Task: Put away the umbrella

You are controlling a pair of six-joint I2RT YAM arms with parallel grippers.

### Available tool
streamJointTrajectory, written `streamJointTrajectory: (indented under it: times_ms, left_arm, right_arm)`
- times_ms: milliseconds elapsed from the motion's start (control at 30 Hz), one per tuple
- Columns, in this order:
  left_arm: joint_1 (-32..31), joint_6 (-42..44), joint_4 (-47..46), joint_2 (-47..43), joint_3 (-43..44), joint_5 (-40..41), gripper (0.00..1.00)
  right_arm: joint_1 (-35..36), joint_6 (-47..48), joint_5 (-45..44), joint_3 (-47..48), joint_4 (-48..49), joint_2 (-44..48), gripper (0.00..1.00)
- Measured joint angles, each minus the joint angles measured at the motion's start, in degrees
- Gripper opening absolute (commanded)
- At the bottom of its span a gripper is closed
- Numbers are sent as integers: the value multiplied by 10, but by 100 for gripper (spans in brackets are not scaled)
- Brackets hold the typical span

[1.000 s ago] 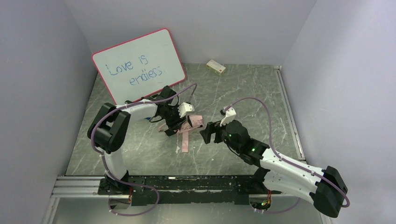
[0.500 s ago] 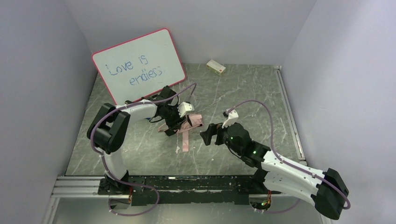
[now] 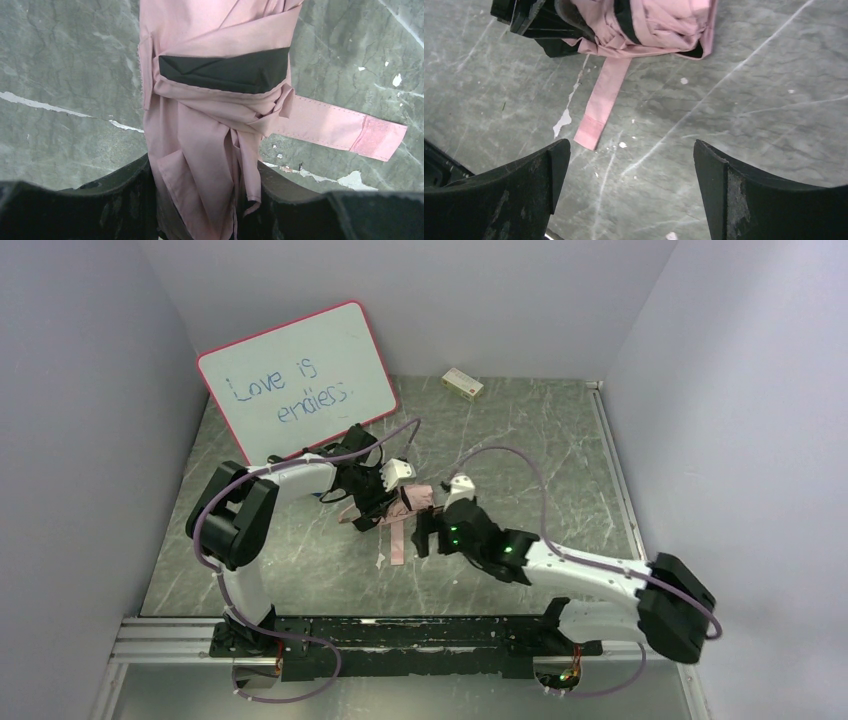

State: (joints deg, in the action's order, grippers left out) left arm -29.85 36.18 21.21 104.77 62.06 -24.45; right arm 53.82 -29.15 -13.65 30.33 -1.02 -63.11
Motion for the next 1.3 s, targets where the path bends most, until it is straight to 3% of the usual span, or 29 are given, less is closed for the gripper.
streamJointTrajectory:
  times_ms: [233, 367, 833, 1300]
  left_arm:
    - [0, -2, -7, -1, -3, 7, 5]
    - [0, -2, -14, -4, -8, 7, 5]
    - [0, -2, -23, -7, -15, 9, 5]
    - [-1, -2, -24, -8, -16, 12, 5]
  right_arm:
    - [141, -92, -119, 115, -36, -180, 89]
    - [180, -128, -160, 162, -49, -272, 88]
    - [185, -154, -207, 221, -85, -374, 75]
    - [160, -157, -205, 235, -87, -388, 66]
